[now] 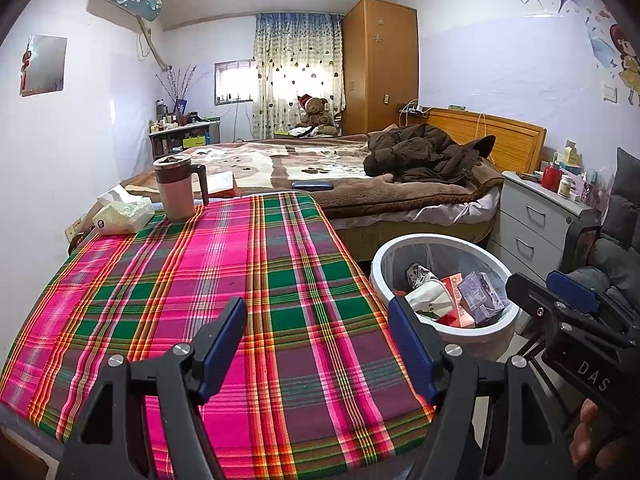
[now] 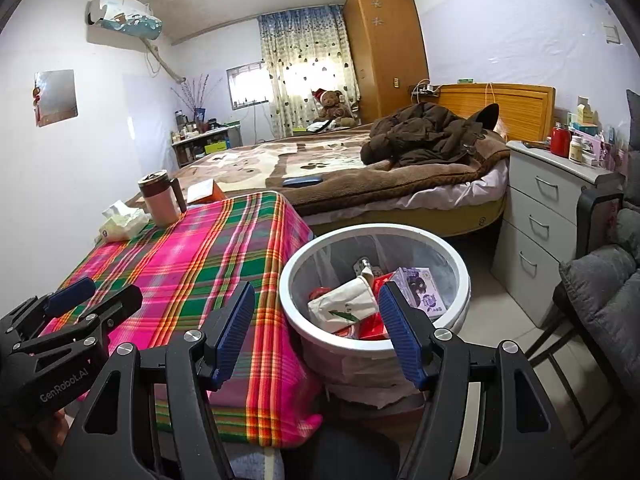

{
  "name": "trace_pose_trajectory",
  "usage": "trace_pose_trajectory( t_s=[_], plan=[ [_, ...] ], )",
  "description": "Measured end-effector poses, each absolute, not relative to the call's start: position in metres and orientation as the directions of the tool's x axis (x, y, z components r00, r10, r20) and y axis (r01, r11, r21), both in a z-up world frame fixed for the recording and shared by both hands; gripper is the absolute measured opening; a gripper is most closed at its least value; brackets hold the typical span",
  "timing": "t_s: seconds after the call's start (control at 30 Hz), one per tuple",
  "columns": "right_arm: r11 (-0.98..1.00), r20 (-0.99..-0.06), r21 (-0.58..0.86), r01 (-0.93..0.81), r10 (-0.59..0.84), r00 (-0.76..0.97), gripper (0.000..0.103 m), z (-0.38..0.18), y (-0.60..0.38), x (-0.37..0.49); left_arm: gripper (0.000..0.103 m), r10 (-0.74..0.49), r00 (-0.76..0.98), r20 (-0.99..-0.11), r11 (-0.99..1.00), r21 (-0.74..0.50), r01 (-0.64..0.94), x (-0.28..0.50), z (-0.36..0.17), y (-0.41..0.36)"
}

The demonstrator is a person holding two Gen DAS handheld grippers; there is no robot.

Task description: Collect trash

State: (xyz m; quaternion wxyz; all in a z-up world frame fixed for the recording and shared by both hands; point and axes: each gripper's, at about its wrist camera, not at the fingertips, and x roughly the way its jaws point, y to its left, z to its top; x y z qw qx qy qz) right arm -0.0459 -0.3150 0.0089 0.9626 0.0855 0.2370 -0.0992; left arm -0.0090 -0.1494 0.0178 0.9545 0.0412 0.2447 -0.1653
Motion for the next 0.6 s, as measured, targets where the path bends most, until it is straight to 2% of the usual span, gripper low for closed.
trace_pose_trajectory(
  t_s=[0.6],
  plan=[
    [0.965, -0.472, 0.116, 0.233, -0.153, 0.868, 0.066, 0.0092, -0.3142, -0.0456, 0.074, -0.294, 0.826, -0.481, 0.943, -0.001, 0.334, -0.0095, 0.0185, -0.1489]
  ],
)
